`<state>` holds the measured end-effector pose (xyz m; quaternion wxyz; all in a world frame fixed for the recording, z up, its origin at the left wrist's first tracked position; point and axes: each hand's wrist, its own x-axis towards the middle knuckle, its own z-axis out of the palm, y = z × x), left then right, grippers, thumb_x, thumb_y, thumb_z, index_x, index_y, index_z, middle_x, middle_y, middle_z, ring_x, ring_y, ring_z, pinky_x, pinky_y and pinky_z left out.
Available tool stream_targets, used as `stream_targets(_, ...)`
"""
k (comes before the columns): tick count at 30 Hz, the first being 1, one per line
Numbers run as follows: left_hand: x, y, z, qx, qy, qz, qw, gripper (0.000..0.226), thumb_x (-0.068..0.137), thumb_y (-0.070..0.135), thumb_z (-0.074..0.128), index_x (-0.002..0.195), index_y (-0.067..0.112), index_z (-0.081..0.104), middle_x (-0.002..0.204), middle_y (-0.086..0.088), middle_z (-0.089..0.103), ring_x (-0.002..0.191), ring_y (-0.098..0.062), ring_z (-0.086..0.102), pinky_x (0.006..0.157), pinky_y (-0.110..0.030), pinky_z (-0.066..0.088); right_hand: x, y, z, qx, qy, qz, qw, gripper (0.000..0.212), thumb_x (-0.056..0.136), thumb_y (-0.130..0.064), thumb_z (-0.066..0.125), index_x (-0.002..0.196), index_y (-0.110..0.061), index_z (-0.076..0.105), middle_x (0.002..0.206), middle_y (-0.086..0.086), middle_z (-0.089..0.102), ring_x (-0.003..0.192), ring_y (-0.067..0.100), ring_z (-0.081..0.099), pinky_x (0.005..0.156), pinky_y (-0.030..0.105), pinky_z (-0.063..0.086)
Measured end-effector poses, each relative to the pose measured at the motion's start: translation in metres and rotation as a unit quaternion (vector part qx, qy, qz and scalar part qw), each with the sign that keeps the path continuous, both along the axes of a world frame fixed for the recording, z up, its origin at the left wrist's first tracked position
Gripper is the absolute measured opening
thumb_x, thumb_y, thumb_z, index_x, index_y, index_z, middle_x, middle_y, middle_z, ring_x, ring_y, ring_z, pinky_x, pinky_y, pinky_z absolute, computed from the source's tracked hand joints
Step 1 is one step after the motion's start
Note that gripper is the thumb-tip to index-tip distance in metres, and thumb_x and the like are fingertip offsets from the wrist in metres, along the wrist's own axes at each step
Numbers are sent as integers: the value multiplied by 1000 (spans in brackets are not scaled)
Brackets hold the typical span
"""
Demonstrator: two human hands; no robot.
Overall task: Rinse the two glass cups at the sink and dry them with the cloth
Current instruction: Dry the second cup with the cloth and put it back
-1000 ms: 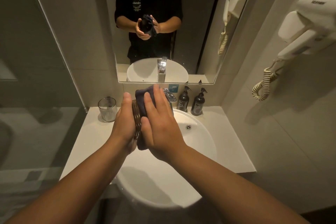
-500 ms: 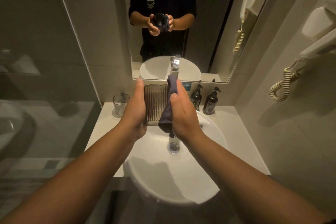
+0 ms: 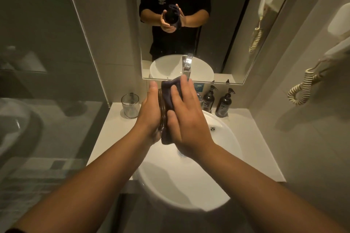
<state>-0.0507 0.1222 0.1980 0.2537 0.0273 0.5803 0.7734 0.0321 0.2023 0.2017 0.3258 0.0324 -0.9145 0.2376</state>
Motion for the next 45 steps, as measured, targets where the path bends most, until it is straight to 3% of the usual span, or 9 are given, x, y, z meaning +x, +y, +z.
stream_targets(4, -1, -2, -1, -7, -31, -17, 999, 75, 91, 80, 26, 106, 26, 76, 101, -7, 80, 91, -25, 78, 74, -45, 63, -7, 10, -1, -212, -31, 42, 976, 55, 99, -24, 28, 153, -14, 20, 162, 4, 13, 146, 3, 11, 115, 16, 17)
stream_targets(10, -10, -6, 1, 16, -55, -40, 998, 82, 95, 77, 23, 125, 15, 69, 119, -13, 75, 108, -31, 73, 86, -45, 60, -14, 28, -4, -448, -90, 94, 884, 36, 92, -44, 32, 120, -50, 54, 103, -13, 66, 97, 14, 64, 79, 36, 58)
stream_targets(16, -8, 0, 8, -128, 34, 82, 988, 62, 100, 69, 22, 113, 24, 63, 105, -4, 73, 103, -25, 71, 89, -45, 60, -15, 19, -4, -255, -74, -2, 964, 56, 98, -31, 24, 153, -21, 19, 159, 3, 24, 146, 12, 20, 119, 33, 22)
stream_targets(21, 2, 4, 9, -84, 27, 1, 996, 94, 80, 88, 21, 127, 19, 64, 112, -8, 75, 107, -27, 71, 92, -54, 57, -8, 10, 3, -88, -44, -39, 994, 58, 98, -22, 32, 152, -5, 16, 162, 12, 8, 150, 20, 7, 120, 32, 14)
stream_targets(26, -6, 4, -6, 16, 33, 1, 999, 67, 95, 68, 30, 89, 27, 82, 93, -3, 80, 89, -15, 77, 67, -27, 60, -1, -1, -2, 73, -4, -36, 997, 57, 99, -26, 31, 148, 2, 27, 158, 24, 16, 148, 38, 10, 119, 43, 12)
stream_targets(31, -12, -2, -16, 15, 1, -49, 999, 63, 86, 65, 34, 62, 22, 72, 69, -4, 70, 71, -21, 72, 67, -38, 58, -4, 10, -3, -165, -50, 35, 984, 57, 98, -23, 28, 153, -11, 18, 162, 9, 10, 148, 10, 7, 118, 20, 14)
stream_targets(36, -16, -9, -10, 10, -46, -89, 995, 69, 95, 70, 29, 89, 19, 77, 97, -9, 77, 89, -26, 75, 86, -49, 60, -9, 23, -1, -421, -111, 106, 894, 45, 96, -30, 29, 140, -25, 41, 130, 13, 52, 121, 26, 52, 97, 54, 47)
stream_targets(42, -6, 7, 5, -140, 3, 74, 987, 82, 92, 80, 20, 128, 18, 60, 116, -11, 72, 104, -30, 71, 92, -52, 58, -15, 13, -7, -231, -79, -37, 969, 57, 98, -29, 24, 153, -17, 17, 162, 1, 13, 138, -14, 4, 109, 3, 8)
stream_targets(45, -3, 9, 4, -121, 8, 7, 993, 98, 75, 91, 23, 130, 20, 62, 116, -10, 74, 106, -30, 72, 92, -56, 58, -11, 10, -7, -140, -58, -46, 987, 58, 99, -23, 29, 153, -9, 15, 162, 10, 7, 149, 11, 5, 118, 22, 11)
